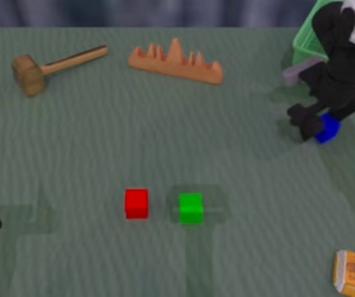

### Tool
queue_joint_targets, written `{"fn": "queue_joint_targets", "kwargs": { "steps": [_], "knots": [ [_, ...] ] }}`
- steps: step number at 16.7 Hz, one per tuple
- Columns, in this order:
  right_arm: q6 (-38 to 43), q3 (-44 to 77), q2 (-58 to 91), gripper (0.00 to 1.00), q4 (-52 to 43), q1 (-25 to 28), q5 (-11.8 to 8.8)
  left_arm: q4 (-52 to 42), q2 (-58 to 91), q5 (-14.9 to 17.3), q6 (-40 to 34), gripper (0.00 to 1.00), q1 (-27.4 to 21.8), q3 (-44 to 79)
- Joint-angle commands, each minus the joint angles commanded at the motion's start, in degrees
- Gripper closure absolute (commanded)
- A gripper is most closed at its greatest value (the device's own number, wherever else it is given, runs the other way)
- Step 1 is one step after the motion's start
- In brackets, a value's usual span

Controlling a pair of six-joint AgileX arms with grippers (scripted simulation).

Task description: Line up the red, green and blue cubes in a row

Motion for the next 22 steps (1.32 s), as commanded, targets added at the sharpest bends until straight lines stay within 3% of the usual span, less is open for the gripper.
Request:
{"fn": "queue_joint_targets", "kwargs": {
  "steps": [3,4,14,22],
  "knots": [
    [0.00,0.00,0.00,0.98,0.00,0.00,0.00,0.00,0.00,0.00,0.00,0.00,0.00,0.00],
    [0.00,0.00,0.00,1.00,0.00,0.00,0.00,0.00,0.00,0.00,0.00,0.00,0.00,0.00],
    [0.52,1.32,-2.34,1.00,-1.79,0.23,-0.80,0.00,0.00,0.00,0.00,0.00,0.00,0.00],
    [0.48,10.98,-5.24,1.00,-14.45,0.66,-0.80,0.00,0.00,0.00,0.00,0.00,0.00,0.00]
  ]
}}
